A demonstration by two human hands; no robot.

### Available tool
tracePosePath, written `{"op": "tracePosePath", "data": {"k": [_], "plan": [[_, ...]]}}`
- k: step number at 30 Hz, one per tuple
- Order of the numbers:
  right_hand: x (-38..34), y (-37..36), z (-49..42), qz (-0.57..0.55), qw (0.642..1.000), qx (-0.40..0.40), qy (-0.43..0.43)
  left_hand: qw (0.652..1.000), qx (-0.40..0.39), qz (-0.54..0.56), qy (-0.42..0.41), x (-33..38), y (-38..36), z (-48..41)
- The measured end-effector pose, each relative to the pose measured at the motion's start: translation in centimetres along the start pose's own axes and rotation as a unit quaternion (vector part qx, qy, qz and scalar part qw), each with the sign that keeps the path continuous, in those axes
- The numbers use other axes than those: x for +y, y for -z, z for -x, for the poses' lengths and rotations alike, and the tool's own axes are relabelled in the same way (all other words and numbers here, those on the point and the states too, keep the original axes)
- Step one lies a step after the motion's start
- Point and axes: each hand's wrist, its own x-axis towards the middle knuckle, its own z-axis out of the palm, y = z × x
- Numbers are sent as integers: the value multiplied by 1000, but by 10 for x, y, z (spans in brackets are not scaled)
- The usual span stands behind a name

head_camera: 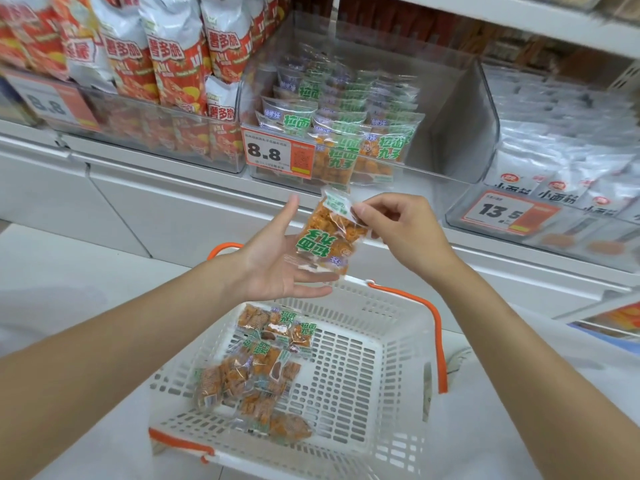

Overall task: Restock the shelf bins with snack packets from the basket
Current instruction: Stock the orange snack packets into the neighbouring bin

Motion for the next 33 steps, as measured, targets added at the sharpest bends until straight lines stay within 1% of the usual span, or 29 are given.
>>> {"op": "tracePosePath", "data": {"k": [2,3,5,8,10,11,12,13,14,15,16,18,19,21,23,25,26,28,29,31,33], "plan": [[0,0,-1,21,999,25,-8,996,-36,-66,-41,0,-3,0],[0,0,-1,16,999,32,-12,992,-32,-98,-67,-1,-5,0],[0,2,-2,4,999,45,-14,984,2,-140,-109,-4,-8,-3],[0,5,-4,1,998,59,-15,981,22,-143,-131,-6,-8,-6],[2,5,-6,-49,995,82,-35,978,45,-127,-158,1,-10,-5],[3,7,-7,-84,992,78,-58,973,77,-114,-183,6,-9,-6],[4,10,-8,-107,989,48,-87,964,122,-104,-212,12,-7,-6],[3,12,-7,-115,986,-15,-120,948,170,-111,-245,19,-4,-6],[4,14,-6,-96,981,-88,-146,926,208,-138,-282,25,-1,-6],[4,15,-5,-74,973,-146,-164,902,225,-180,-321,30,3,-5],[4,14,-4,-56,969,-173,-168,880,224,-225,-353,33,4,-4],[4,7,-4,-57,974,-164,-145,845,205,-303,-391,34,1,-1],[2,3,-3,-68,976,-164,-126,835,191,-325,-401,32,-2,-1],[0,-4,-2,-71,977,-178,-92,830,179,-336,-408,29,-7,-2],[1,-7,-2,-73,982,-160,-71,842,174,-312,-404,30,-10,-3],[3,-4,-2,-107,986,-114,-63,860,150,-292,-390,34,-12,-3],[3,-2,-3,-126,986,-90,-61,862,143,-302,-382,36,-13,-3],[3,3,-5,-152,985,-57,-66,850,141,-334,-382,39,-17,-4],[3,6,-4,-157,984,-54,-68,848,146,-333,-386,40,-19,-6],[4,15,-2,-142,986,-54,-69,847,153,-325,-391,43,-28,-9],[4,27,-5,-124,990,-41,-59,838,135,-347,-399,53,-44,-10]]}}
